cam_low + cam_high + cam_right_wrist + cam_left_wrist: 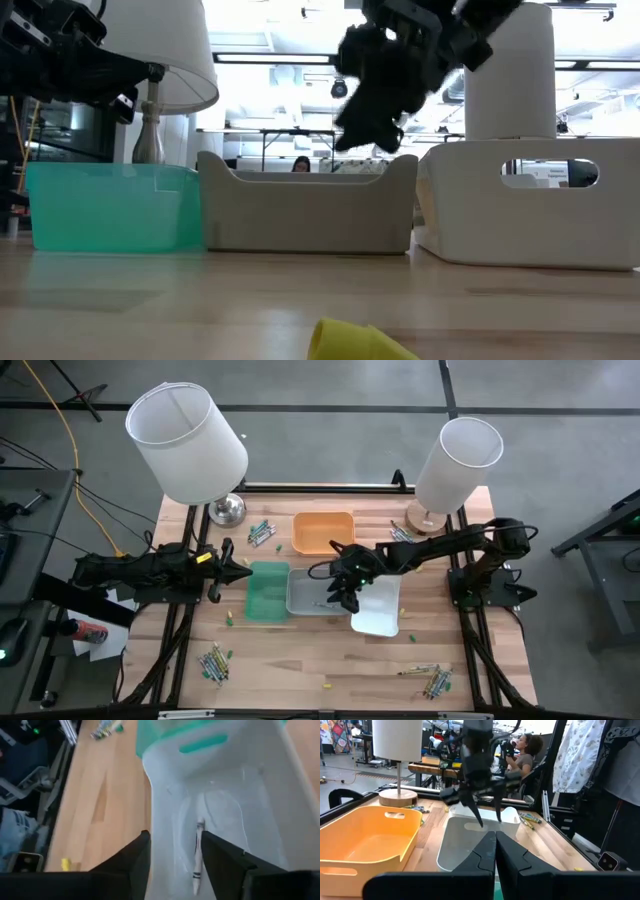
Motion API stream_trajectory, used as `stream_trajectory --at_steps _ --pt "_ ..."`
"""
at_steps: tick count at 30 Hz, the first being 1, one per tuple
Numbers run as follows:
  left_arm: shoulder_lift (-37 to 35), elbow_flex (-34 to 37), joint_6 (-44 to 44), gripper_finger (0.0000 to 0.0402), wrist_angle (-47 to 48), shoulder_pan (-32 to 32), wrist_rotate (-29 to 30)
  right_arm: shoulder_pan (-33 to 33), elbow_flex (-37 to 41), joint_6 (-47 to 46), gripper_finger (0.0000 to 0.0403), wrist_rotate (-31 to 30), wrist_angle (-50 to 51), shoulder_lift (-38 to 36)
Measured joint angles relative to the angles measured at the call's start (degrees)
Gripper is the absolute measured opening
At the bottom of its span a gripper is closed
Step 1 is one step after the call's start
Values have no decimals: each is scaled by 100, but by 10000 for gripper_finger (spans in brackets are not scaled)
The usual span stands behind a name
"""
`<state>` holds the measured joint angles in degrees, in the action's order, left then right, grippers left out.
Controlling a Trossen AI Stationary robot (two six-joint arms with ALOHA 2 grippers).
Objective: Sort crayons
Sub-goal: Put the white crayon into the gray bin
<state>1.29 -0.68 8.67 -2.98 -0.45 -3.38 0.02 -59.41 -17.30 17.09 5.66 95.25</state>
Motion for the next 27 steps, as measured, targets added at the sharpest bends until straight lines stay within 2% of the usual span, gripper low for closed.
stream_trajectory --at_steps 2,7,10,13,17,20,27 --pt "3 1 172 0 -390 0 166 -126 -364 194 176 -9 488 -93" --pt "92 -14 1047 0 -1507 9 1263 -440 -1196 971 178 -367 2035 -483" --pt "413 -194 1189 0 -1396 7 1410 -635 -1355 1229 179 -759 2551 -895" --pt "1144 -634 1208 0 -1244 7 1418 -854 -1280 1306 179 -1178 2836 -1420" --pt "2567 -1625 787 0 -780 9 1380 -1171 -991 1141 179 -1598 2912 -2147" --pt "3518 -2638 456 0 154 11 1423 -1328 -783 885 179 -1697 2888 -2630" --pt "5095 -4657 267 0 2215 154 1763 -1329 -168 507 179 -1952 2852 -3628"
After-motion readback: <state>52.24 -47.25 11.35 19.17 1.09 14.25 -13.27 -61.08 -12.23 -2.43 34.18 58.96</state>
